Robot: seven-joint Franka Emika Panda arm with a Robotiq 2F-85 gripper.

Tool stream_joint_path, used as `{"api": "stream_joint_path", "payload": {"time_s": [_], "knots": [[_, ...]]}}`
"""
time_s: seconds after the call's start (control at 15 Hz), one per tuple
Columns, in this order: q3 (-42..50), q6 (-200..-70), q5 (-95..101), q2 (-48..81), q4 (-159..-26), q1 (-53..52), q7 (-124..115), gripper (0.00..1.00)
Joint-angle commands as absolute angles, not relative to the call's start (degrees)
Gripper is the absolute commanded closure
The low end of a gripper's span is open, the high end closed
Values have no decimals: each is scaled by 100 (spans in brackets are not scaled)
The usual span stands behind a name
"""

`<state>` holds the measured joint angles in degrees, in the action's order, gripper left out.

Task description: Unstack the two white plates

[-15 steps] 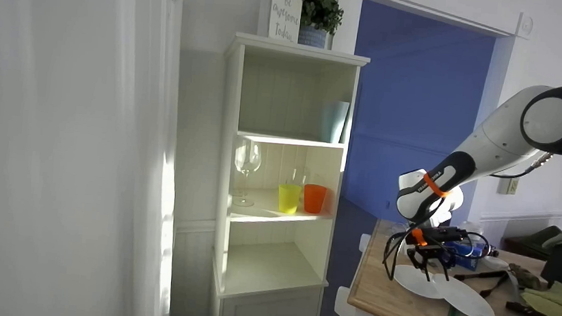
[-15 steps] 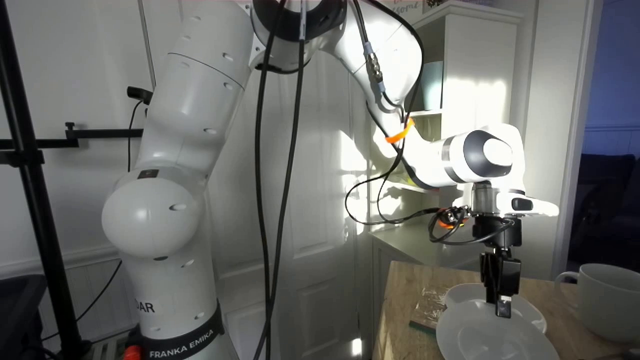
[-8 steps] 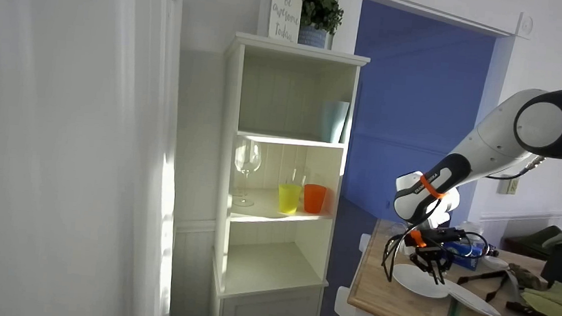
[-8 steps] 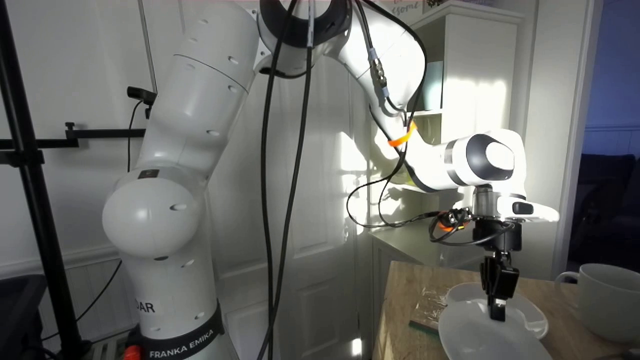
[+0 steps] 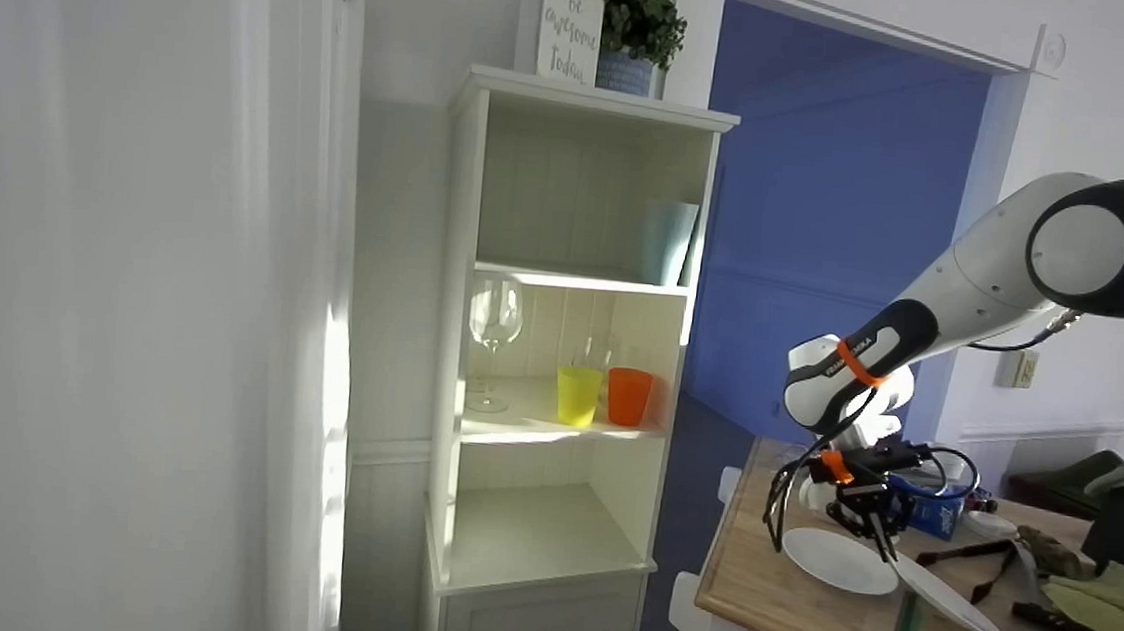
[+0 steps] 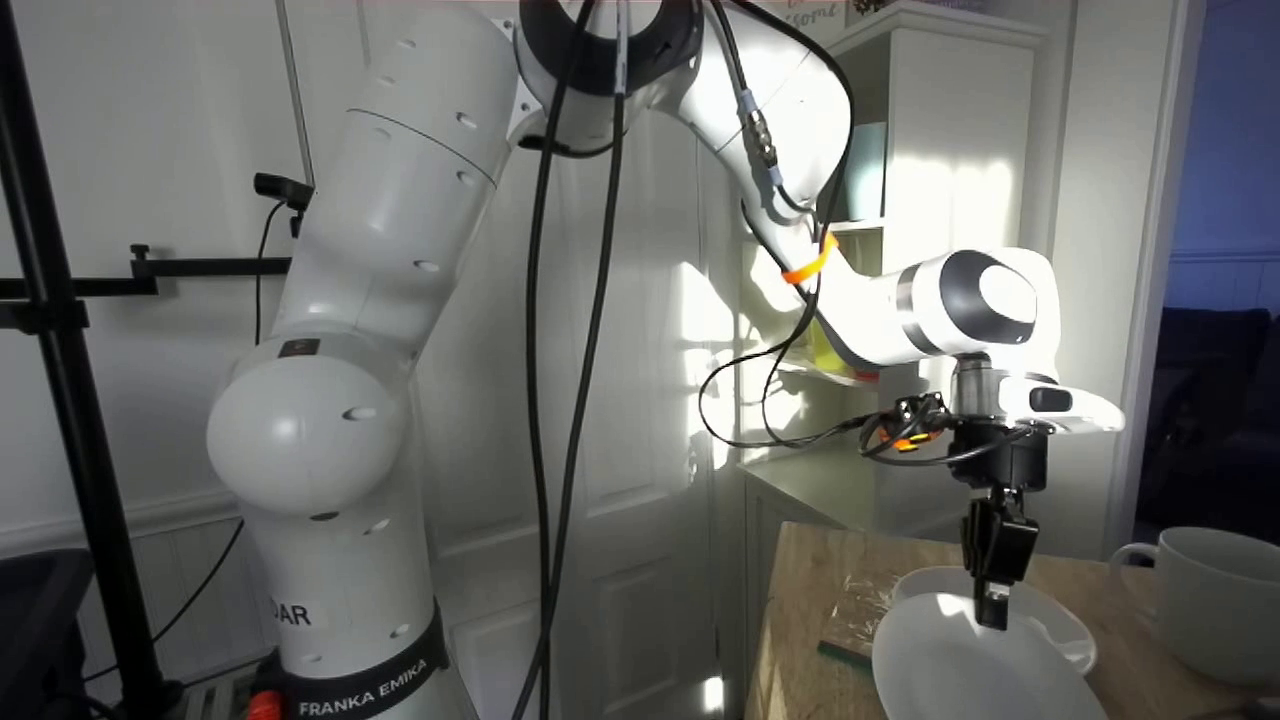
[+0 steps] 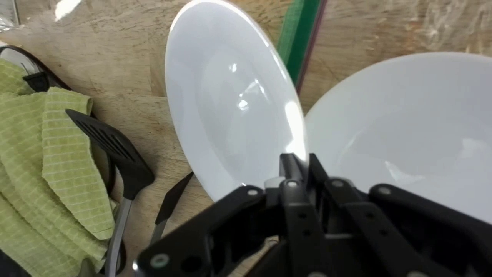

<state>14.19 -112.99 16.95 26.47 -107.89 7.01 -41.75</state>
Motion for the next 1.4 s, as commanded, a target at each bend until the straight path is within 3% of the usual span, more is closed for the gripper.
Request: {"api": "stream_joint_path", "payload": {"time_s": [0.0,1.27,1.33], "knots": [[1493,-10777,1708,2612,-10723,543,-4371,94],[1373,-10054,3644,2595,-11797,32,-4943,93],[1352,-10094,3738,2610,-11822,40,-4941,89]]}}
